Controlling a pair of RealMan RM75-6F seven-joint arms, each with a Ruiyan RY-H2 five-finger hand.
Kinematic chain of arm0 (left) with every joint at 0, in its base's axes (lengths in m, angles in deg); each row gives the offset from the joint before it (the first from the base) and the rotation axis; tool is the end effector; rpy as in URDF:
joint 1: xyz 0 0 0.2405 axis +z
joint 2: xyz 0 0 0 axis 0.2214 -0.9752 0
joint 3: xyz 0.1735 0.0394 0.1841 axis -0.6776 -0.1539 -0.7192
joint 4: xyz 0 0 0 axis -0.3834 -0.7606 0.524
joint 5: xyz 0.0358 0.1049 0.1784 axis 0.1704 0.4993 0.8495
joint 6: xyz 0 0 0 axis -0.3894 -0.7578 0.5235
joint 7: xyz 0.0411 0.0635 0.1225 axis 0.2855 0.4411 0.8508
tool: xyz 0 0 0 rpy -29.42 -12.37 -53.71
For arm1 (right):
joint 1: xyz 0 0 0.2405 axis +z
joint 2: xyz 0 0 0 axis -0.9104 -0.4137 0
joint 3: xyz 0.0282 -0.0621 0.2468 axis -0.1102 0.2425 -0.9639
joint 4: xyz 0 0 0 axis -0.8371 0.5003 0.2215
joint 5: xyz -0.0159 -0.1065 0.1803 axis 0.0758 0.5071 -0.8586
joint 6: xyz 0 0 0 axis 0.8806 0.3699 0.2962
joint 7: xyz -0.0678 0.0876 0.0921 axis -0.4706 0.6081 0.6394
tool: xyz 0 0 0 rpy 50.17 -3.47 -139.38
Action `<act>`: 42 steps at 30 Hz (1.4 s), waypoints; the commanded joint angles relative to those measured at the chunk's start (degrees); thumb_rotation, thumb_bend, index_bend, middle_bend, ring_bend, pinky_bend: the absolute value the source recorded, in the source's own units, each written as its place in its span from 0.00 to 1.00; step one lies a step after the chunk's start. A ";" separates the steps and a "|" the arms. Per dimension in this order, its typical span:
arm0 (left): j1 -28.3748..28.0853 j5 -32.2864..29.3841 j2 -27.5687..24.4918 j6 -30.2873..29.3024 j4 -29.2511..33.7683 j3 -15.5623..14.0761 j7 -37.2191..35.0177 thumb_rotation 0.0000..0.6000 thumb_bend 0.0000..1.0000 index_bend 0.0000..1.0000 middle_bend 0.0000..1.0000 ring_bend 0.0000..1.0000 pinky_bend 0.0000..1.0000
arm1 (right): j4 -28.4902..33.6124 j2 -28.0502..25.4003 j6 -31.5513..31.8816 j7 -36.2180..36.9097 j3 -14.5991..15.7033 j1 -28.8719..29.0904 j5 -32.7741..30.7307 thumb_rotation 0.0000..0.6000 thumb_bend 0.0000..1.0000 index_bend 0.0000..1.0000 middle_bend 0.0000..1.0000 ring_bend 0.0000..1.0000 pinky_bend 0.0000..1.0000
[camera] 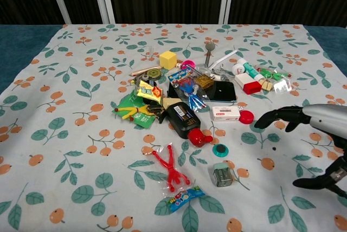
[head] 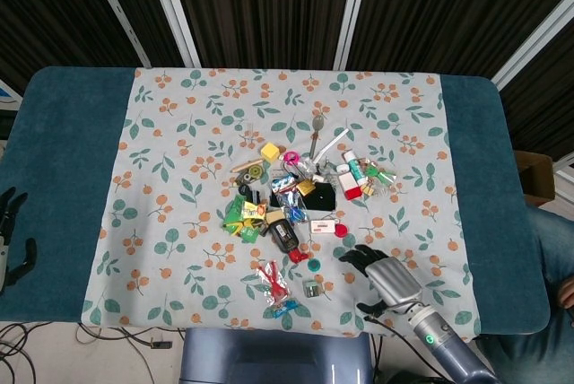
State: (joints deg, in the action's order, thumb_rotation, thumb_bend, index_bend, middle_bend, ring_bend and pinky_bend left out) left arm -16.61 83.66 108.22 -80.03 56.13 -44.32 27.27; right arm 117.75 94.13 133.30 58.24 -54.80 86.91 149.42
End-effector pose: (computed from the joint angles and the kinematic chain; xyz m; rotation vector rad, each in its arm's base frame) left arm -0.3142 0.1812 0.1704 -1.2814 -0.9062 -0.9451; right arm -0.2094 -0.2070 0.0048 1.9556 -1.2214 0.9744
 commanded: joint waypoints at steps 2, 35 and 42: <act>-0.03 -0.07 -0.06 0.08 0.48 0.05 0.19 1.00 0.56 0.06 0.00 0.00 0.05 | -0.40 2.71 0.40 -3.28 0.22 -0.24 -1.10 1.00 0.24 0.23 0.24 0.10 0.23; -0.46 -1.37 -0.73 0.94 2.66 0.59 1.45 1.00 0.56 0.06 0.00 0.00 0.06 | -6.12 14.49 -3.94 -8.94 -2.00 4.21 -7.18 1.00 0.31 0.34 0.36 0.11 0.23; -0.45 -1.54 -0.71 1.03 2.80 0.58 1.63 1.00 0.56 0.06 0.00 0.00 0.06 | -6.49 15.26 -3.08 -8.48 -1.55 4.31 -6.63 1.00 0.31 0.38 0.42 0.14 0.23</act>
State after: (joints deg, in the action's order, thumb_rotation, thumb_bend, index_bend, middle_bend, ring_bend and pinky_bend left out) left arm -17.06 82.11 107.51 -79.01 58.93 -43.74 28.90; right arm 111.29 109.35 130.19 49.72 -56.37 91.20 142.76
